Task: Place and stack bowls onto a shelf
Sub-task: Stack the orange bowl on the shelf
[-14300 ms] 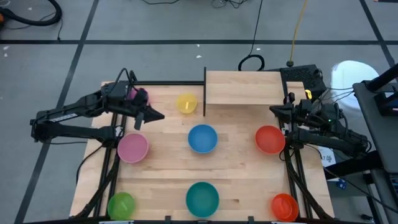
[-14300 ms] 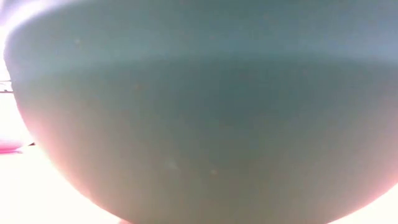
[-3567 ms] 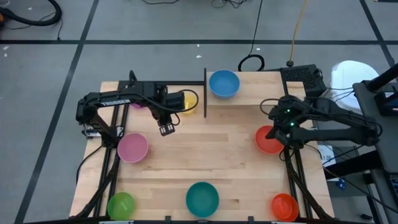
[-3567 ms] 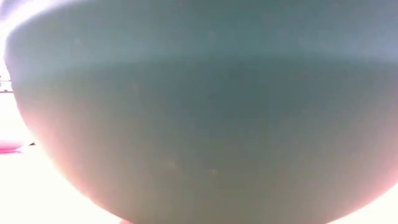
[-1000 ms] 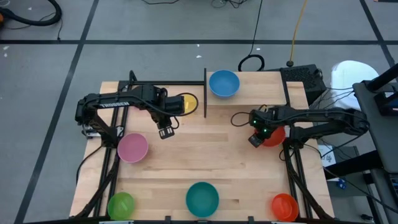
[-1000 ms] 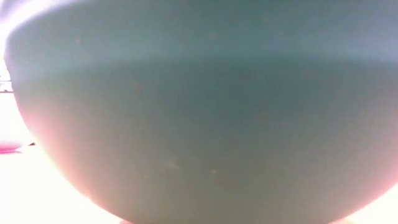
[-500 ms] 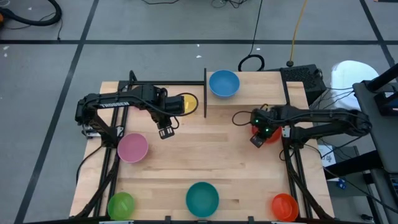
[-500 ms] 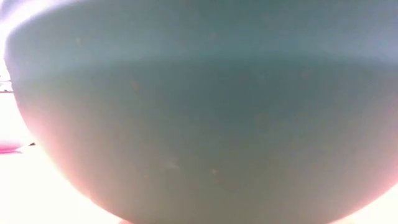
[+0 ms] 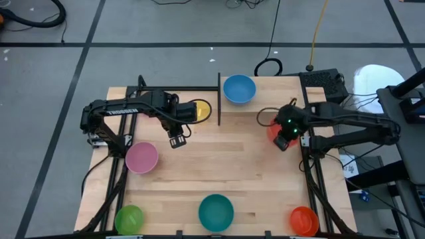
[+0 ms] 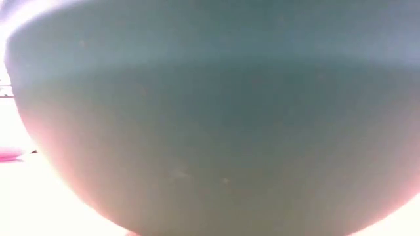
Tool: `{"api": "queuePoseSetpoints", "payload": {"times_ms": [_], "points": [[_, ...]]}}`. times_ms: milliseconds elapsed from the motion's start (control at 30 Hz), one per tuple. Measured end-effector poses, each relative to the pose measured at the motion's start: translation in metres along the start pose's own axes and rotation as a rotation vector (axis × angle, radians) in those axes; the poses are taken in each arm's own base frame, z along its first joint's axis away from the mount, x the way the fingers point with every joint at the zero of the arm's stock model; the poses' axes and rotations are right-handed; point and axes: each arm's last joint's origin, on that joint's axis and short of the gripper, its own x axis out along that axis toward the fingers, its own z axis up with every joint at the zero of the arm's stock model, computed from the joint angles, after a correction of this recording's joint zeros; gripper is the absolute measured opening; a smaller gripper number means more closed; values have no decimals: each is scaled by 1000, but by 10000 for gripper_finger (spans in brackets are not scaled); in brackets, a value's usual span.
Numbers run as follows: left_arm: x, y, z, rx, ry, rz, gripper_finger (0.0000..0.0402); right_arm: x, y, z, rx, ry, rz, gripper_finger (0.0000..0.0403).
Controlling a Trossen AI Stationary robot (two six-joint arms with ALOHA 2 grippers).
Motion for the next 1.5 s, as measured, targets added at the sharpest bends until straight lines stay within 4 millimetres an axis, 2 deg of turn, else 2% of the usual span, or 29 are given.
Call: {"api": "queuePoseSetpoints", "payload": {"times_ms": [200, 400, 667, 800, 1000, 1167, 1333, 1500], "points": [[0, 0, 0, 0, 0, 0, 86, -39, 14, 12, -43, -96, -29, 2], [0, 0, 0, -1, 0, 0, 86, -63, 33, 32, -152, -148, -5, 2], [0, 0, 0, -2, 0, 0, 86, -90, 55, 79, -284, -303, -86, 1], [0, 0, 0, -3, 0, 0, 86, -98, 59, 106, -329, -354, -111, 1], [0, 0, 0, -8, 0, 0, 86, -97, 54, 149, -385, -387, -174, 1], [0, 0, 0, -8, 0, 0, 86, -80, 39, 179, -387, -331, -157, 0], [0, 0, 0, -9, 0, 0, 86, -58, 27, 199, -392, -256, -124, 0], [0, 0, 0, -22, 0, 0, 86, -42, 21, 209, -398, -199, -78, 0]]}}
